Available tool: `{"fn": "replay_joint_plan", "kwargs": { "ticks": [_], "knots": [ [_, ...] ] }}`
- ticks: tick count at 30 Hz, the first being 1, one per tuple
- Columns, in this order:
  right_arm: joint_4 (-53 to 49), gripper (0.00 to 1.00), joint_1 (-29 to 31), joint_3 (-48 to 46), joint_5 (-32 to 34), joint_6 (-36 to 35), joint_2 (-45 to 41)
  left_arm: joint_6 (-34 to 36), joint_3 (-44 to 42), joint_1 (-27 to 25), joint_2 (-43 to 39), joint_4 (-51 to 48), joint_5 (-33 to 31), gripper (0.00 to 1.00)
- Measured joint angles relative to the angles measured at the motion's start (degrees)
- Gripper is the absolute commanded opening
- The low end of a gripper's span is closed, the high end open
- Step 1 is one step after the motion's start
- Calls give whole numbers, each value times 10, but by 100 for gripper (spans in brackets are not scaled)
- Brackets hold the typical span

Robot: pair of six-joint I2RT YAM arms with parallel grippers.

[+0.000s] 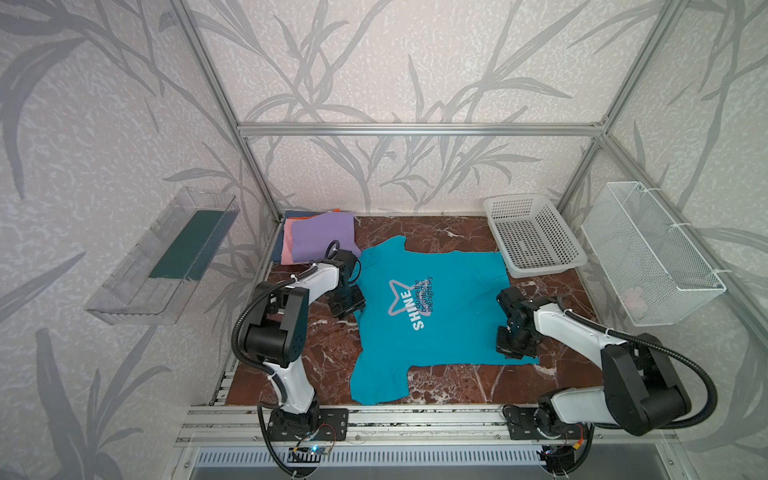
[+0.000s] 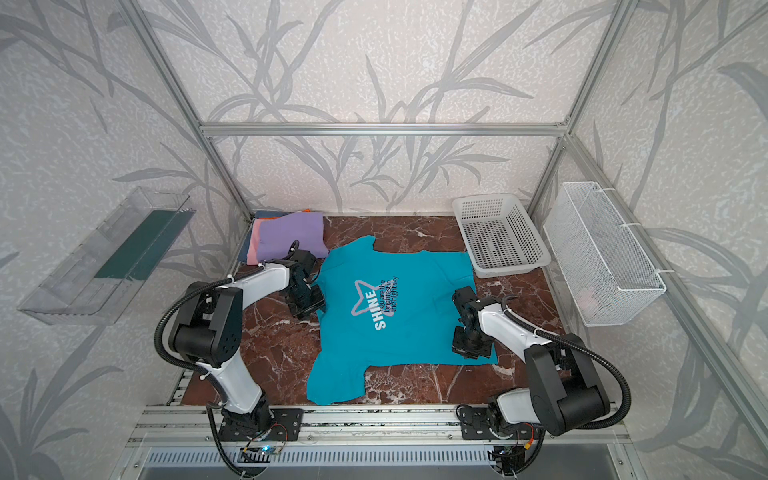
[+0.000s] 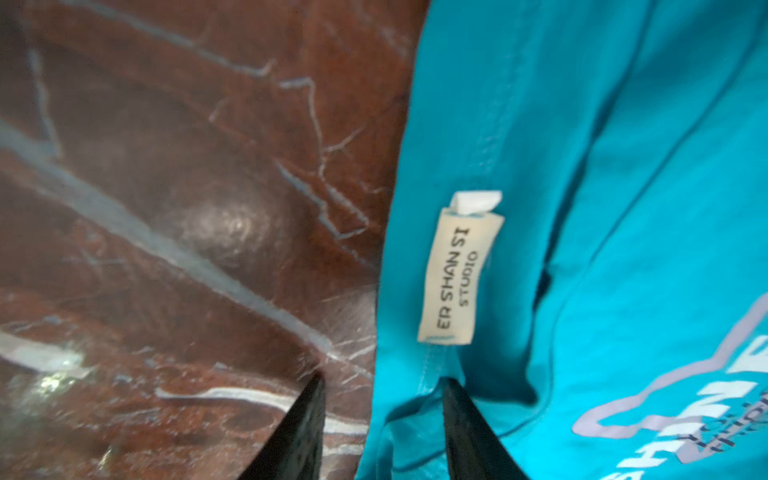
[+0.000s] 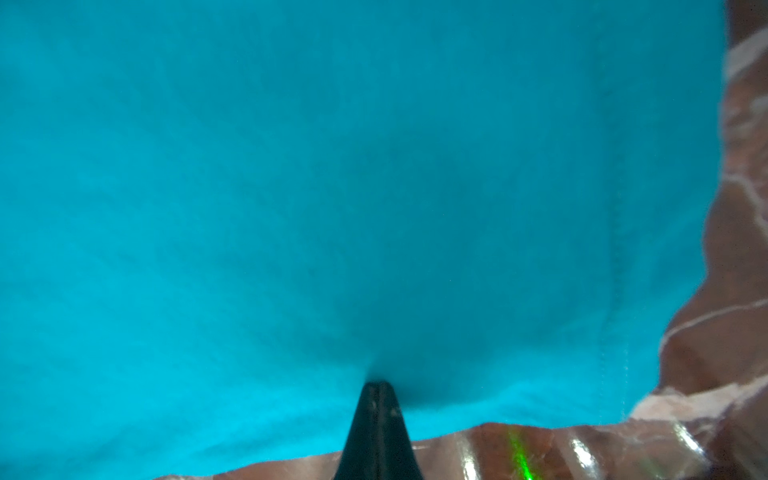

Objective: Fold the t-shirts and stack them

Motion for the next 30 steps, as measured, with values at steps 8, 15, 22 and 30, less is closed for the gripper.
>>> {"fn": "replay_joint_plan", "kwargs": {
  "ticks": [8, 15, 22, 30],
  "knots": [
    [-7, 0, -1, 3, 2, -10, 3, 1, 6, 2, 7, -1, -14, 0],
    [-9, 0, -11, 4, 5, -15, 5, 7, 14, 49, 6, -27, -40, 0],
    [-19, 0, -14, 4, 3, -17, 0, 16, 22, 94, -13, -49, -80, 25],
    [-54, 4, 33, 30, 7, -16, -51, 24, 23, 93, -44, -75, -95, 41]
  ]
}}
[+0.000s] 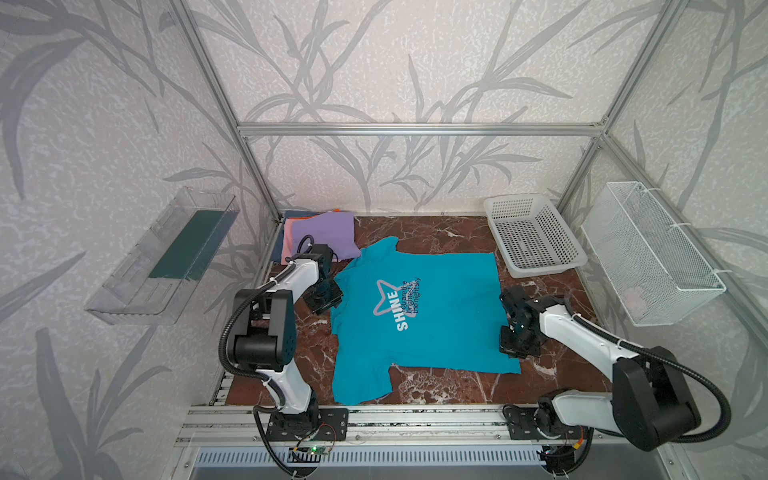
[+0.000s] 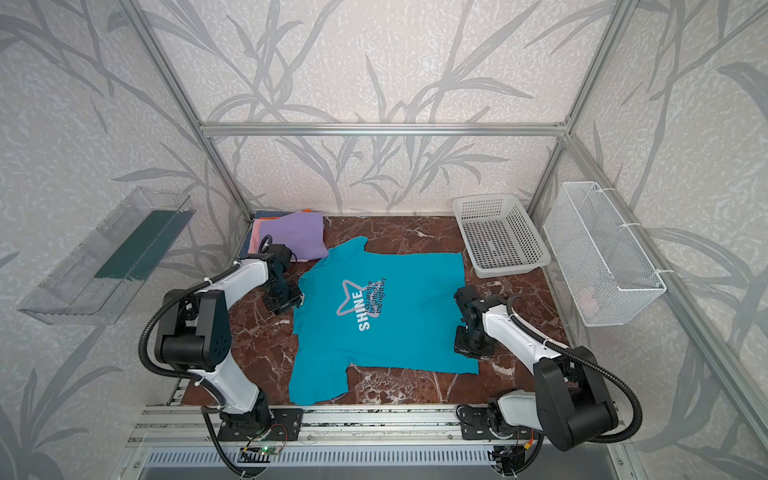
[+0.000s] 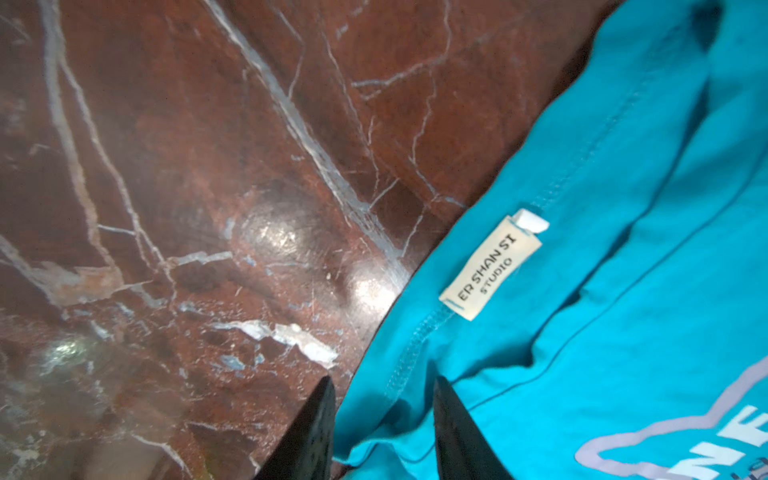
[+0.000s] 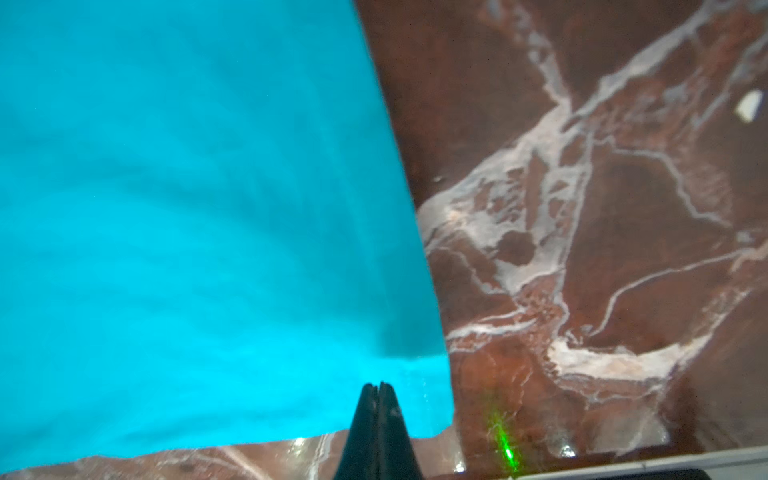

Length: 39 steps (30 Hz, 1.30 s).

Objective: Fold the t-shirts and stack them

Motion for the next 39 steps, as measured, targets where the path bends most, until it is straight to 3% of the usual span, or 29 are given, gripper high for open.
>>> {"fn": "replay_joint_plan", "kwargs": {
  "ticks": [6, 10, 14, 19, 24, 36, 37, 39],
  "knots": [
    [59, 16, 193, 109, -12, -28, 24, 6, -22, 0, -59, -7, -5, 39],
    [119, 24, 322, 194, -27, -78, 116, 6, -32, 2, -48, -2, 0, 37],
    [154, 29, 410, 271, -58, -114, 227, 0, -24, 10, -26, 9, 14, 35],
    [174, 37, 470, 329, -94, -155, 326, -3, 30, 17, 15, 23, 27, 34],
    [188, 39, 485, 349, -116, -179, 366, -5, 57, 21, 48, 47, 39, 34],
    [173, 45, 532, 395, -63, -209, 420, -17, 68, 25, 113, 75, 54, 30],
    [172, 42, 536, 396, -54, -210, 421, -19, 70, 25, 115, 76, 54, 30],
    [168, 21, 542, 395, -41, -211, 421, -20, 73, 25, 118, 75, 54, 30]
  ]
}}
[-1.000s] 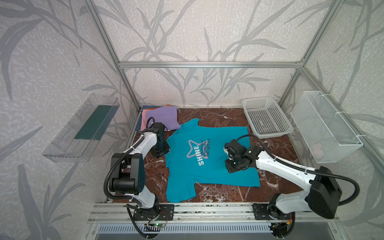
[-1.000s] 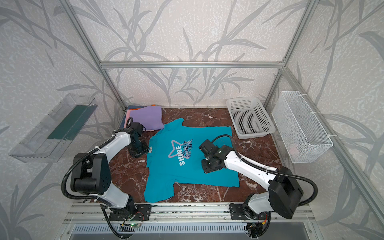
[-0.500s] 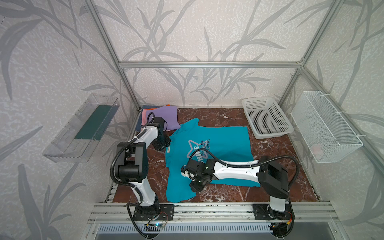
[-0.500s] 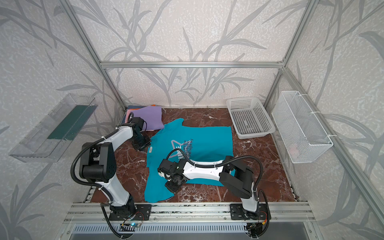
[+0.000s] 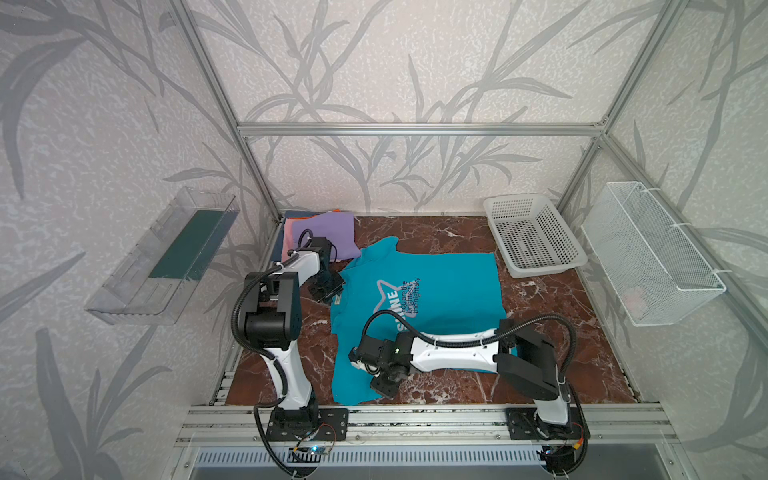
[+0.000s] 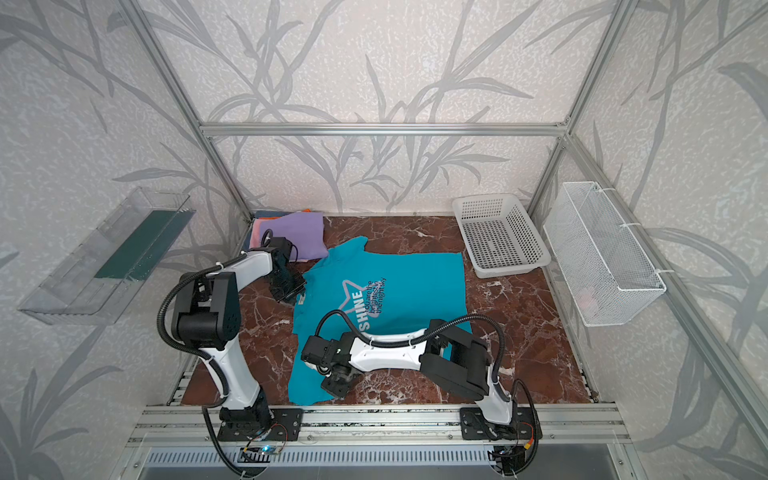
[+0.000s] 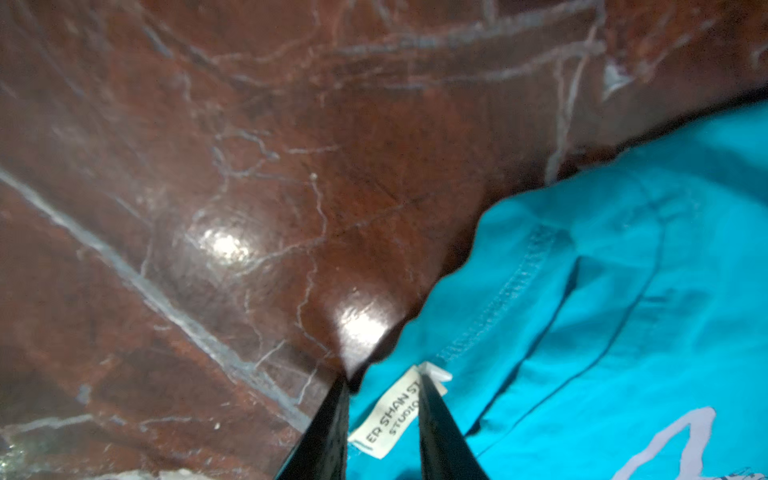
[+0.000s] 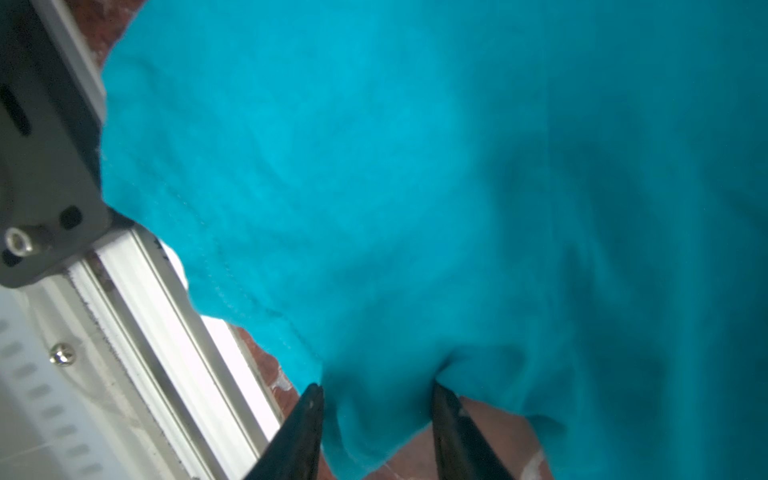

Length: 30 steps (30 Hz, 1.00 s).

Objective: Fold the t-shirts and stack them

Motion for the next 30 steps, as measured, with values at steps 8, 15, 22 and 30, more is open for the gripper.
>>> {"fn": "replay_joint_plan", "kwargs": {
  "ticks": [8, 15, 22, 30],
  "knots": [
    [-5, 0, -3, -39, 50, 13, -23, 0, 7, 4, 7, -3, 3, 29],
    [-7, 0, -8, -126, 33, 11, -89, 0, 19, 14, 16, 3, 7, 29],
    [-35, 28, -9, -155, 12, -2, -113, 0, 22, 21, 18, 13, 9, 29],
    [-57, 45, -13, -122, 6, -2, -113, 0, 9, 21, 6, 21, 11, 30]
  ]
}}
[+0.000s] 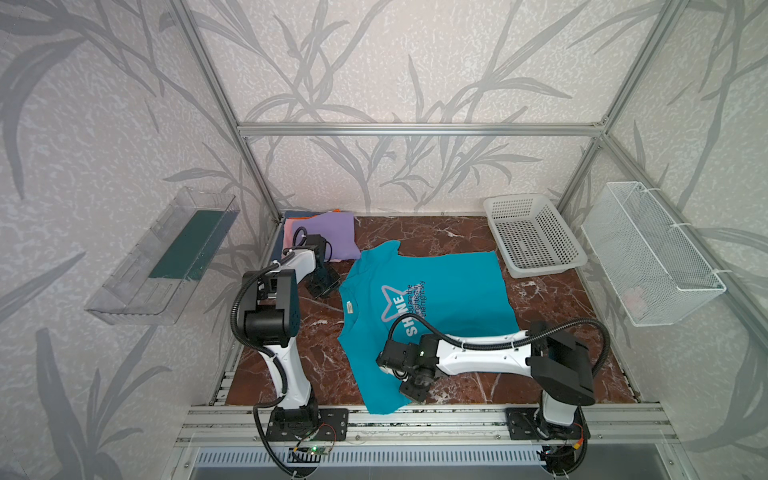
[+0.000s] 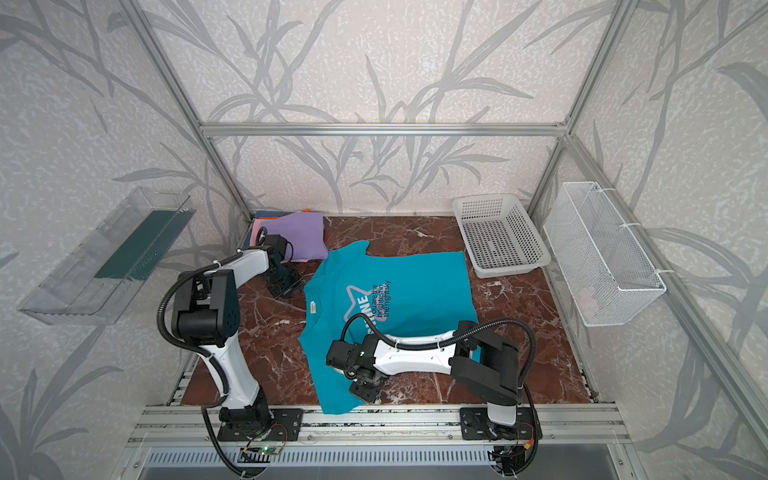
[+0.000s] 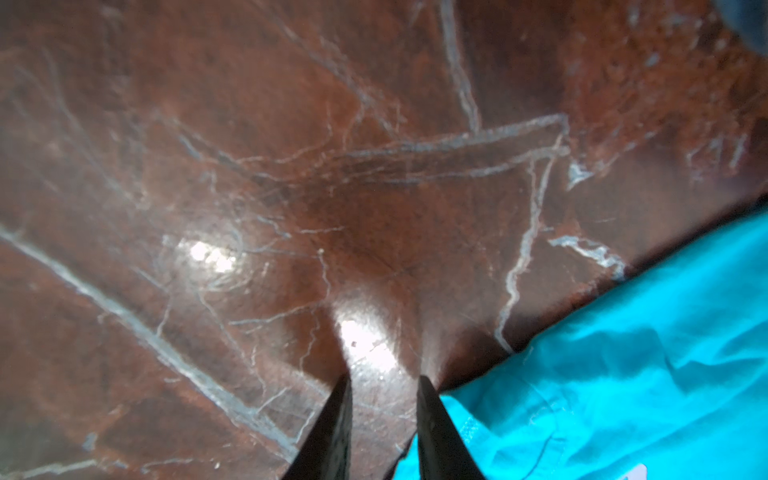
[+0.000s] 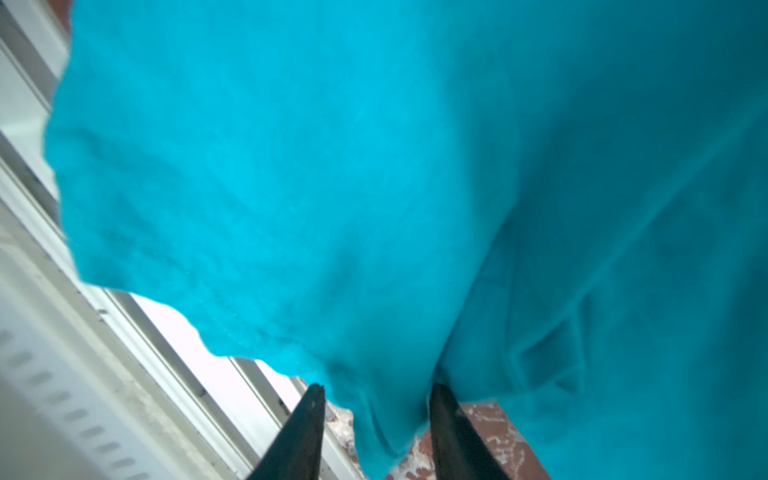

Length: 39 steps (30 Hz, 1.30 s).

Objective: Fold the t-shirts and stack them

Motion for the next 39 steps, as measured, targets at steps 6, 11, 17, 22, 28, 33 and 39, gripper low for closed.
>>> {"fn": "replay_joint_plan", "kwargs": {
  "ticks": [6, 11, 17, 22, 28, 33, 39],
  "knots": [
    [4, 45, -79, 6, -50, 14, -44, 0, -21, -34, -43, -18, -6, 31],
    [22, 45, -209, 5, -82, 40, -121, 0, 1, -109, -43, -19, -5, 34],
    [11, 43, -328, -51, -66, 83, -152, -1, 13, -123, 9, -7, 0, 33],
    [-20, 44, -372, -118, -20, 108, -151, -2, 12, -105, 9, -1, -7, 32],
    [-30, 44, -372, -151, 7, 128, -144, -2, -24, -56, -16, 5, -10, 32],
    [-14, 44, -372, -175, -6, 147, -125, 0, -21, -29, -17, -4, -10, 34],
    [-11, 44, -374, -175, -9, 164, -118, 14, 59, -70, 7, -49, -6, 37]
  ]
}}
